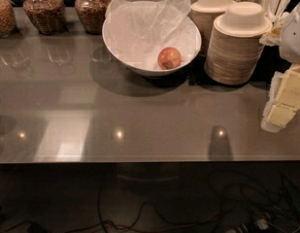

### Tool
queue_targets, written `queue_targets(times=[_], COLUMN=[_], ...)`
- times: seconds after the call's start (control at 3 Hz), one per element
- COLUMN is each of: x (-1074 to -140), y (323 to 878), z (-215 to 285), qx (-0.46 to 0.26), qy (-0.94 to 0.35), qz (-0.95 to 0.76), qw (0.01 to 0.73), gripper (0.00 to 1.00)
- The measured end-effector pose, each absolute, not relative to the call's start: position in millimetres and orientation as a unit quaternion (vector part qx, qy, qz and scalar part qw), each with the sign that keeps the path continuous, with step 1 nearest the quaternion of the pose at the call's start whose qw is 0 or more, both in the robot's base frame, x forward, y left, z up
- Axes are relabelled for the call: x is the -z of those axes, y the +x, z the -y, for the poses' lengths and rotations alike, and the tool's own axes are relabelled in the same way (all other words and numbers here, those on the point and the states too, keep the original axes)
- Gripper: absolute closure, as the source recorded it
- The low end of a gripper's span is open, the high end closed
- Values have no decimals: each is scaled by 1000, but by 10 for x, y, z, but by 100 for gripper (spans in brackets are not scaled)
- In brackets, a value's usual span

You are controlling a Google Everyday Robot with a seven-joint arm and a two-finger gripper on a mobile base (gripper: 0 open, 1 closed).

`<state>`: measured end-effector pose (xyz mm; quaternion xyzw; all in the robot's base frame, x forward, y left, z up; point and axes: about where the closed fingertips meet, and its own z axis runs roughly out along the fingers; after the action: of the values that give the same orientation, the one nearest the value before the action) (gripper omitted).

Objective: Pick apple from white bowl

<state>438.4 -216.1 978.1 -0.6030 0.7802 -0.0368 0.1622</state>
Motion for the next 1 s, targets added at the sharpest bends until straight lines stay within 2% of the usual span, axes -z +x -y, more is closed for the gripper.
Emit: queue_targets(times=[0.67,1.0], x=[-9779,-9753], y=[4430,4702], z=[2130,1956], qx=[37,34], qy=[-602,-603], qz=[-778,-766], qw=[174,222], gripper=[0,0])
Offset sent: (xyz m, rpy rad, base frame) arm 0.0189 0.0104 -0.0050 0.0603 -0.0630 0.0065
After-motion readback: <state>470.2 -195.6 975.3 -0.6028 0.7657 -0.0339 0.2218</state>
